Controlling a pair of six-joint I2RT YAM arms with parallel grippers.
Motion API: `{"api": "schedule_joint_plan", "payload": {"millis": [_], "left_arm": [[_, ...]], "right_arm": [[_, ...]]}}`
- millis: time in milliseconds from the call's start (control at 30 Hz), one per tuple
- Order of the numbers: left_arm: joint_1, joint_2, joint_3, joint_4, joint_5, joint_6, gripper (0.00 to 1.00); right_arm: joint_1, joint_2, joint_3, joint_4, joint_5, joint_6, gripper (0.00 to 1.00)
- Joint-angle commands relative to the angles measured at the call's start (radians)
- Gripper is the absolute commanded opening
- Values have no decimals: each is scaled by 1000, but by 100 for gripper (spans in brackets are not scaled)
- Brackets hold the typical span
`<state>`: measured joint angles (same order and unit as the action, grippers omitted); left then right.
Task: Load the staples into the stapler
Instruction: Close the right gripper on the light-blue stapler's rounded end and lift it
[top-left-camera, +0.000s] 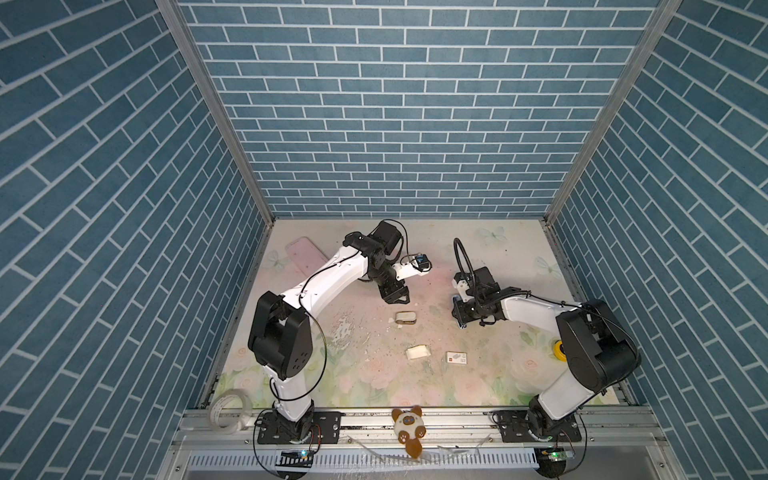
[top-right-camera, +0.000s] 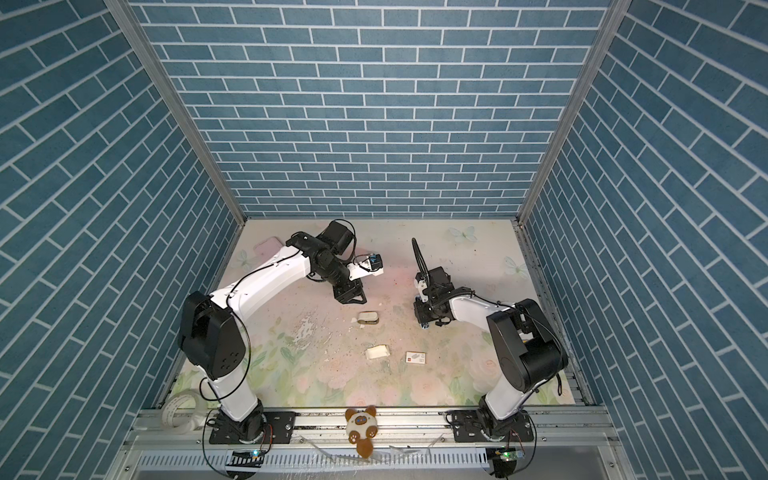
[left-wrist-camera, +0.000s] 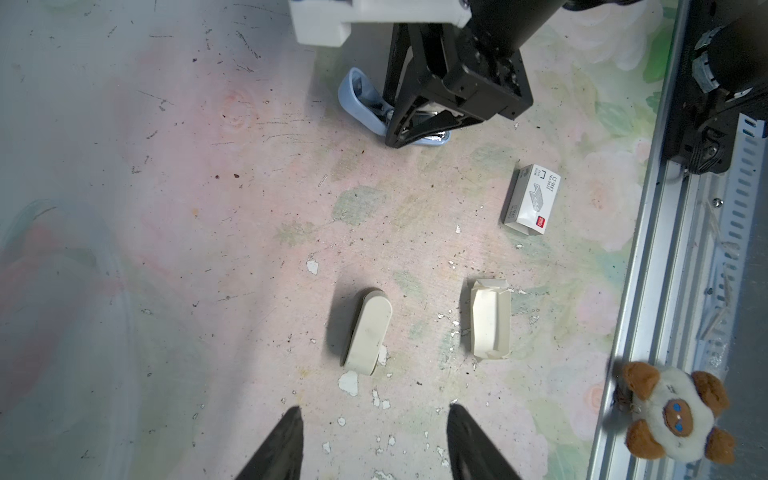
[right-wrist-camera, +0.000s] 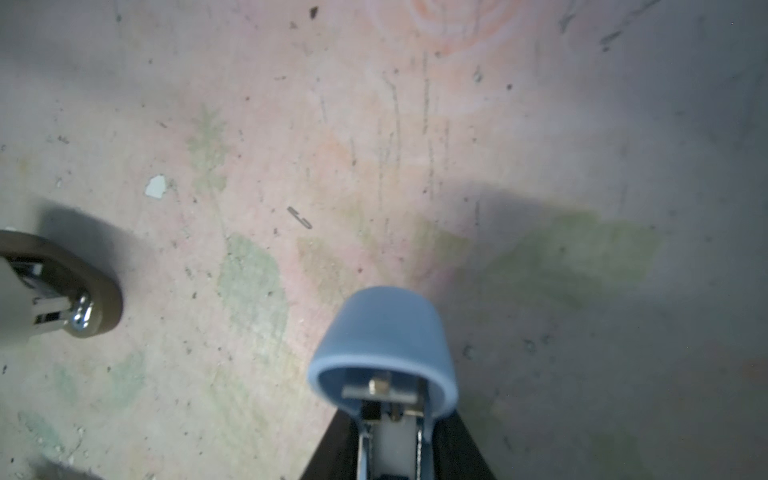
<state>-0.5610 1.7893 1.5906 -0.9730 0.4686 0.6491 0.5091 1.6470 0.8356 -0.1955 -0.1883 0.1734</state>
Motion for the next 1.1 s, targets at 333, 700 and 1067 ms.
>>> {"api": "schedule_joint_plan", "payload": {"millis": [333, 700, 1067], "left_arm": [[9, -36, -17, 0, 27, 0, 58], [10, -28, 2, 2, 50, -7, 59], [12, -10, 27, 25, 63, -49, 59]], "right_arm": [[29, -54, -1, -69, 45, -25, 39], [29, -210, -2, -194, 29, 4, 39], [29, -365, -122, -152, -180, 287, 29]]}}
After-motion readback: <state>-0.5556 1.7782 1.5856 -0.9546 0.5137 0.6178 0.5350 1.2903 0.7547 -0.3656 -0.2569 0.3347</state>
